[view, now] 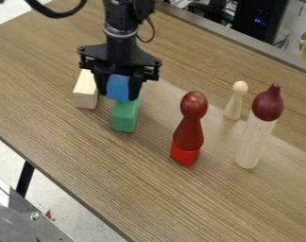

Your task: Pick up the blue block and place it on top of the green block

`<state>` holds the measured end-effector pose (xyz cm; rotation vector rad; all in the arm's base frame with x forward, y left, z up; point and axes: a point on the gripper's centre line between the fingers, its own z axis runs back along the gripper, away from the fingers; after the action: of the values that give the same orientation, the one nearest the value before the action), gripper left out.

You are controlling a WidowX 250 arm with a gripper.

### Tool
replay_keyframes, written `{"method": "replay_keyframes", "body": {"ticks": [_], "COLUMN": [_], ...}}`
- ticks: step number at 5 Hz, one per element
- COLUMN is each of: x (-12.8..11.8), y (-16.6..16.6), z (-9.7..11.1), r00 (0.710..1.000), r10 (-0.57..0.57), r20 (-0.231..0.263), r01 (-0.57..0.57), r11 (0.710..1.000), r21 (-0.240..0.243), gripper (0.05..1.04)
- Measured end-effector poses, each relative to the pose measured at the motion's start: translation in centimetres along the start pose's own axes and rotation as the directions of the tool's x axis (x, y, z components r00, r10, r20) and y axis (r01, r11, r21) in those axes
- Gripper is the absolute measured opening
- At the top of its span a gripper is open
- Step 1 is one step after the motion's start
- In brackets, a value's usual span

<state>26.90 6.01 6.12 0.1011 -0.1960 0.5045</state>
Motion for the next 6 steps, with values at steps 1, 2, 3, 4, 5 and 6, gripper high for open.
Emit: {"method": "replay_keyframes", "body": {"ticks": [1,2,3,4,5,6], "x": [-0.2,-0.7,-1.3,-1.5,-1.9,-1.6], "y": [-0.3,-0.5,-0.5,-0.4,-0.4,-0.5], "z": [0.1,0.6,1.0,1.1,1.0,0.9], "r00": [1.0,1.0,1.0,1.0,1.0,1.0], "r10": [-0.007,-0.012,-0.016,-0.016,-0.016,-0.017], "r20": [0.002,0.003,0.0,-0.001,-0.007,0.014], "r01": [0.007,0.012,0.016,0.016,0.016,0.017], "r11": [1.0,1.0,1.0,1.0,1.0,1.0], "r21": [-0.004,-0.006,-0.008,-0.007,-0.007,-0.013], "gripper": [0.587,0.587,0.587,0.587,0.587,0.634]}}
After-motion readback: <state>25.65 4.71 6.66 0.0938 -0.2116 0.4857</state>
